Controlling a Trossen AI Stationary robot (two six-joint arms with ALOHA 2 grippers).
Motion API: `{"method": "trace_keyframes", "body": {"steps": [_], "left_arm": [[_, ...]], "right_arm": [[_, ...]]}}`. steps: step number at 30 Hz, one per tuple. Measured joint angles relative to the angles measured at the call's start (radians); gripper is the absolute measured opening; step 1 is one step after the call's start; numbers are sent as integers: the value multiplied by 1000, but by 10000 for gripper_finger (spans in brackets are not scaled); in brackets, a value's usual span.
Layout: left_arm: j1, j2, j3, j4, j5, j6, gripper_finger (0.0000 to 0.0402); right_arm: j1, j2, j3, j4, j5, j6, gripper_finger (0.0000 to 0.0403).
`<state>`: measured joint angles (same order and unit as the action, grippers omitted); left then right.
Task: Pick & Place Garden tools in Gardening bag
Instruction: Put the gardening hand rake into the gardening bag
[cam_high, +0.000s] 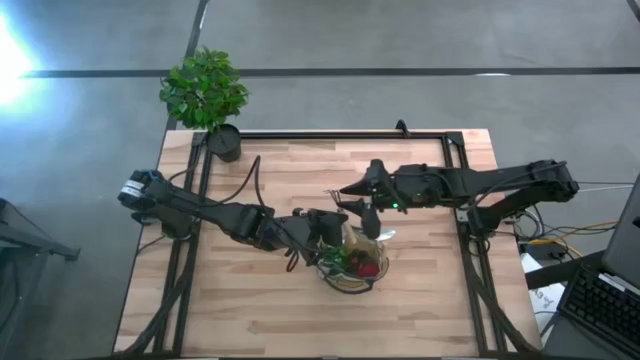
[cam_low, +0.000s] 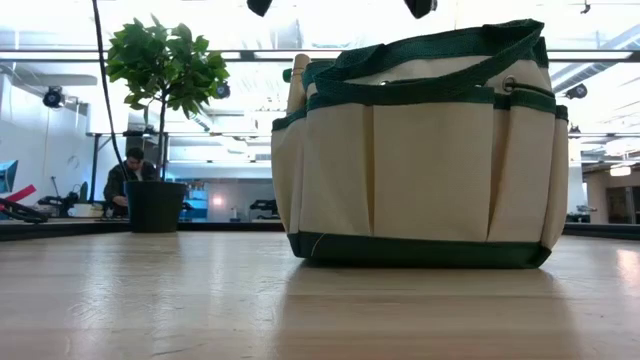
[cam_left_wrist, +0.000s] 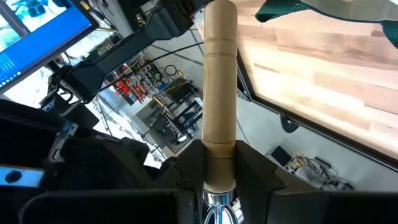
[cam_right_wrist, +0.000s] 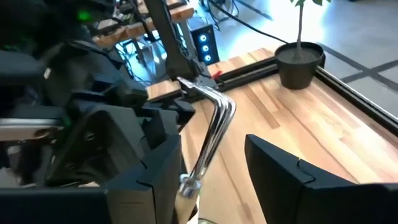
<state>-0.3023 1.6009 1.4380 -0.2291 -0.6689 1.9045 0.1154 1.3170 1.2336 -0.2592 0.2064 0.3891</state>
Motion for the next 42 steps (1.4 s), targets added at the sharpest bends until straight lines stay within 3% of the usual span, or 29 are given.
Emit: {"method": "trace_keyframes", "body": {"steps": [17, 22, 27, 32, 34, 42], "left_arm": [[0, 0, 0, -8, 1, -30, 64], [0, 0, 0, -9, 3, -28, 64], [0, 0, 0, -7, 2, -21, 64], [1, 1, -1, -2, 7, -71, 62], [1, 1, -3, 17, 11, -130, 76], [-7, 3, -3, 95, 60, -361, 200]], "right_arm": [[-1, 75, 58, -4, -22, -7, 154], [-1, 68, 59, -19, -21, -30, 109], [-1, 68, 60, -15, -21, -67, 27], [-4, 74, 60, -14, -27, -89, 12], [-5, 74, 60, -13, -30, -93, 11], [-9, 31, 59, -24, 17, -154, 9]]}}
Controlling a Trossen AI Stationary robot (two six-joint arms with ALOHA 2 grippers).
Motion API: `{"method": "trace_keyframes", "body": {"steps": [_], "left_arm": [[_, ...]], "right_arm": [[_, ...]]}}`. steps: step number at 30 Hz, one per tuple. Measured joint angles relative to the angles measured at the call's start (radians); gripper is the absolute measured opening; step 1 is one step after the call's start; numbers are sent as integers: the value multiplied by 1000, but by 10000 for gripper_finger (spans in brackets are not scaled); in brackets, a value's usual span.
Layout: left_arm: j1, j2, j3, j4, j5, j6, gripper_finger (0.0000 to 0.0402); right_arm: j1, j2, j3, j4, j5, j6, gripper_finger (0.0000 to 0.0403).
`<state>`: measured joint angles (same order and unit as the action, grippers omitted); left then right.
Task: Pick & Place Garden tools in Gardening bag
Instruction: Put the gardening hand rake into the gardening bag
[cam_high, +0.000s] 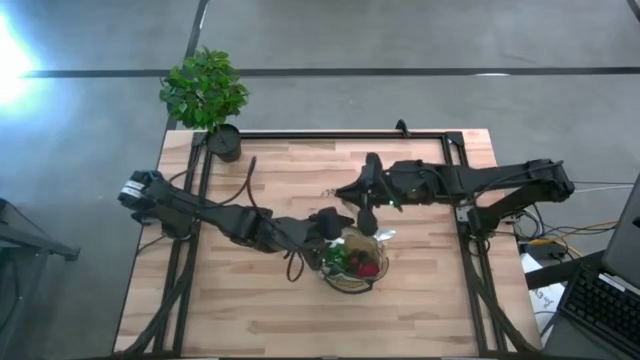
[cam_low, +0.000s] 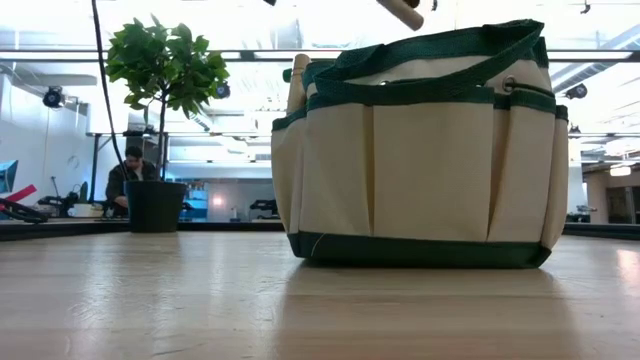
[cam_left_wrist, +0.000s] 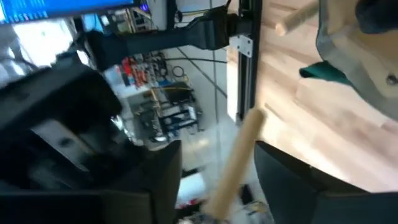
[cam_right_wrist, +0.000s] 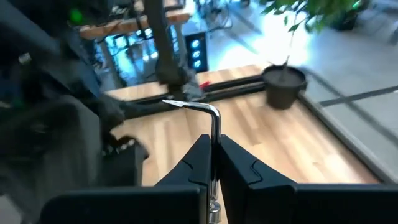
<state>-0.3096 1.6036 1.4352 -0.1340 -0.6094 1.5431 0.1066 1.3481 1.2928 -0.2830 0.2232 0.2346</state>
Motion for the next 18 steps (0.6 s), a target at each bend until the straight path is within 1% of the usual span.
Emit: {"method": "trace_keyframes", "body": {"steps": [4, 6, 8, 10, 12, 14, 18], "left_arm": [[0, 0, 0, 2, -12, -120, 224], [-9, 0, 0, 2, -87, -222, 227], [-13, 0, 0, -2, -198, -326, 226], [-13, -6, 0, -37, -268, -442, 222], [-11, -25, -2, -116, -260, -584, 216], [-8, -52, -8, -190, -212, -732, 206], [10, -132, -75, -216, -95, -960, 181]], "right_arm": [[0, -51, 0, -7, 39, -32, 9], [0, -74, 0, -7, 40, -43, 9], [5, -98, 0, -24, 44, -59, 8], [20, -128, 0, -42, 45, -64, 8], [49, -150, -4, -56, 44, -65, 8], [93, -169, -17, -57, 42, -87, 8], [214, -184, -69, 10, 47, -151, 8]]}}
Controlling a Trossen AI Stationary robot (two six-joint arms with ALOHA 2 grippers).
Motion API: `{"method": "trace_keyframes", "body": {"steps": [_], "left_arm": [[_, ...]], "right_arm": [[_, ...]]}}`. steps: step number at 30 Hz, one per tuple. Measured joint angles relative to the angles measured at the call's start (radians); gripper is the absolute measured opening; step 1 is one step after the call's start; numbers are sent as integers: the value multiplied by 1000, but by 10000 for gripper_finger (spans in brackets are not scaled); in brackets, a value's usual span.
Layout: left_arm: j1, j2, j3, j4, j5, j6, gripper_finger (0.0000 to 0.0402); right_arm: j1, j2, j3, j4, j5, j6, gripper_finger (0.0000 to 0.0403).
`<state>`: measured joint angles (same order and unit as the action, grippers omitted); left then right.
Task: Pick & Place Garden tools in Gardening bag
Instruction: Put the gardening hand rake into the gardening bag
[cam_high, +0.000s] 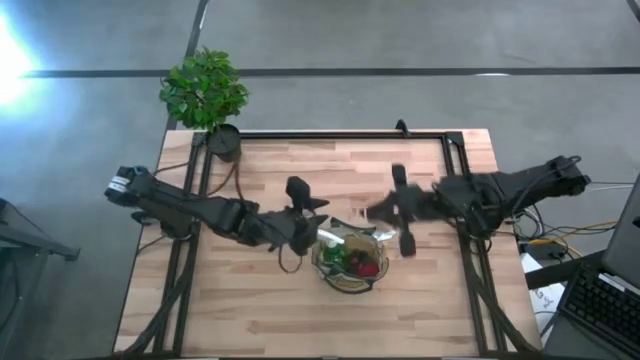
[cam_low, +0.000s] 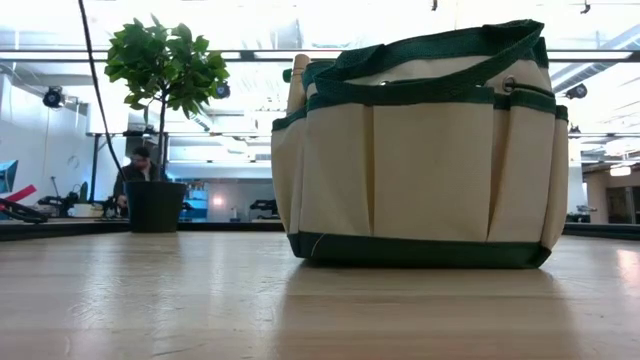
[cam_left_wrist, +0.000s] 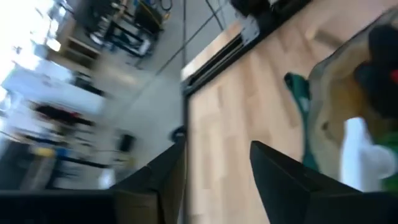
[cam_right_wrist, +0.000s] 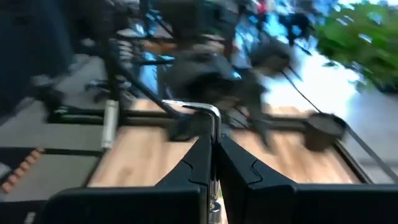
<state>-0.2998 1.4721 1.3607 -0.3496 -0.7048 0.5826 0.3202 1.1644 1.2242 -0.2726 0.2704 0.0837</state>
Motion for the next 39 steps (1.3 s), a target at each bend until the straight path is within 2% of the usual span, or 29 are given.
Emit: {"method": "trace_keyframes", "body": {"steps": [2, 6, 14, 18, 25, 28, 36, 39], "left_arm": [[9, -45, -51, 20, 41, -78, 170], [17, -136, -185, 176, 53, -148, 154], [21, -261, -473, 663, 54, -136, 145], [23, -292, -569, 807, 53, -135, 145], [25, -296, -655, 932, 37, -168, 145], [30, -295, -665, 934, 23, -200, 145], [43, -295, -677, 937, 23, -256, 145], [43, -293, -681, 936, 23, -268, 145]], "right_arm": [[60, -1, -38, 83, 38, -17, 8], [151, 3, -141, 259, 130, -42, 8], [213, 11, -408, 779, 140, -23, 8], [212, 30, -516, 979, 146, 8, 8], [233, 145, -605, 1245, 145, -61, 8], [250, 215, -603, 1287, 155, -110, 8], [250, 372, -568, 1424, 179, -72, 8], [253, 406, -559, 1450, 223, -60, 8]]}}
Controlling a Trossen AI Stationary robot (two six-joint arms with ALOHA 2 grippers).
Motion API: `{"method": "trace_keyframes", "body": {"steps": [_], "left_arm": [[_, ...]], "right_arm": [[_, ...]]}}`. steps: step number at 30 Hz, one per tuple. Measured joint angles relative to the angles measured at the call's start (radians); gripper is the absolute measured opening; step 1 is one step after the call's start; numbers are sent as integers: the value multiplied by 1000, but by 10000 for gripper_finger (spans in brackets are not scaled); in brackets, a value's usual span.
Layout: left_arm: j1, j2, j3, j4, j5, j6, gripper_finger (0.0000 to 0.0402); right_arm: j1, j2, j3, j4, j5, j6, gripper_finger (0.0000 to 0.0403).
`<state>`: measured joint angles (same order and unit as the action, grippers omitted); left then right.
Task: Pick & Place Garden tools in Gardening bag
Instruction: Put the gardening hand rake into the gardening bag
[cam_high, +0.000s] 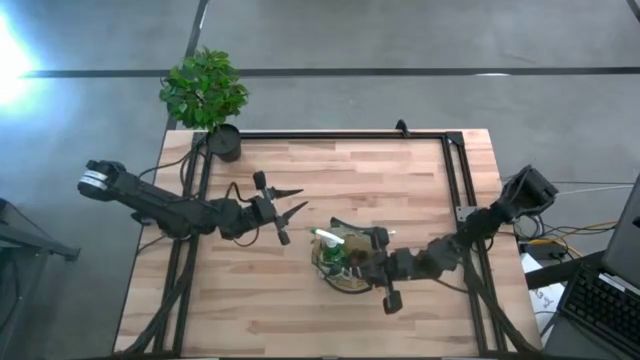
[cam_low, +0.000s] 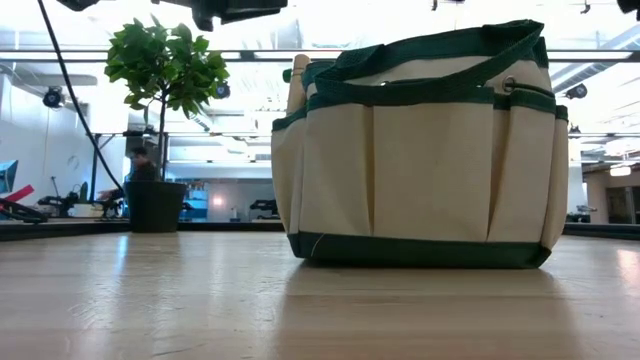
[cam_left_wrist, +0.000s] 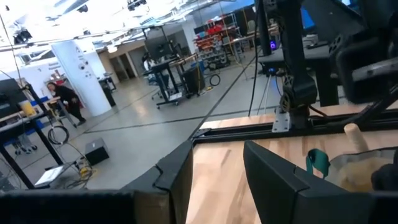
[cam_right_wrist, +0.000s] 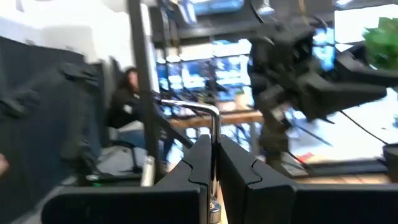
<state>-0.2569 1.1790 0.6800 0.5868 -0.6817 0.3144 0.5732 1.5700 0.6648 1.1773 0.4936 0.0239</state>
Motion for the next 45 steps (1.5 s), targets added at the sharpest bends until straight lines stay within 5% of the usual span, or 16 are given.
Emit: {"method": "trace_keyframes", "body": {"steps": [16, 29, 45], "left_arm": [[21, 2, -9, -3, 0, -4, 145], [29, 2, -15, -1, 1, -23, 145], [31, 2, -15, 0, 1, -24, 145]], "right_arm": [[18, 141, -6, 68, 176, 21, 8], [18, 172, -4, 25, 191, -4, 8], [23, 239, -4, -154, 213, 182, 8]]}}
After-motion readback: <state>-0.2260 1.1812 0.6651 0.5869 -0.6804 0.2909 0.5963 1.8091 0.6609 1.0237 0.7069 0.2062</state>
